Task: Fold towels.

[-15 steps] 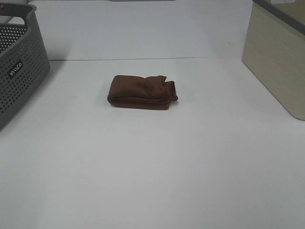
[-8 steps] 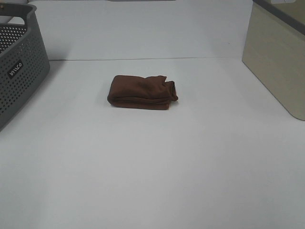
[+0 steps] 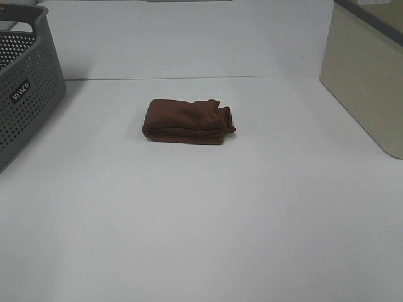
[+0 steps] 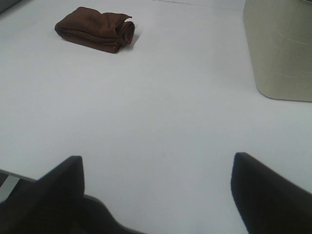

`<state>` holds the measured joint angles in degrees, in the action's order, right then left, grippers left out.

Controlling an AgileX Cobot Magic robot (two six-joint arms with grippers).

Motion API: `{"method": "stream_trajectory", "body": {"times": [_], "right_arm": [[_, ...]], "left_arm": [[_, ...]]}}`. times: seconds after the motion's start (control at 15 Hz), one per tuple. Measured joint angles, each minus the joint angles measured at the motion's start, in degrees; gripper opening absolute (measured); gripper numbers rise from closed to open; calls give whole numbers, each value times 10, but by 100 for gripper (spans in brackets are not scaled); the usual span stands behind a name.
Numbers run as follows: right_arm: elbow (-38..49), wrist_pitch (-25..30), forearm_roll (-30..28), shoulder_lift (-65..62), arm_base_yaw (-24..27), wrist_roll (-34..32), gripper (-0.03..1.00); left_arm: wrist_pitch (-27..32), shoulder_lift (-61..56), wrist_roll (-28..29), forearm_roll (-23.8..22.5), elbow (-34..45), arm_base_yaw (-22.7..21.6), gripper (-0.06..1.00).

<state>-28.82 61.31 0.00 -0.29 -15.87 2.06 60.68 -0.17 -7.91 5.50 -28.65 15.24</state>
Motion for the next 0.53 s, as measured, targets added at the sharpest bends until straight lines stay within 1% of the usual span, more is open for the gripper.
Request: {"method": "stream_trajectory", "body": {"times": [0.13,0.2,0.33,0.4,0.47,0.53], "right_arm": [[0,0,0,0,4,0,78],[0,0,0,0,22,-1,78],[0,0,0,0,93,-1,78],[0,0,0,0,125,-1,78],[0,0,0,0,143,-1,78],[0,0,0,0,147,-1,78]], "left_arm": [[0,-1,0,0,0,-36,74],[0,-1,0,0,0,-64,74],[0,-1,0,0,0,-121,74],[0,-1,0,-1,0,-138,74],[0,-1,0,-1,0,-143,74],[0,-1,0,-1,0,-145,74]]}}
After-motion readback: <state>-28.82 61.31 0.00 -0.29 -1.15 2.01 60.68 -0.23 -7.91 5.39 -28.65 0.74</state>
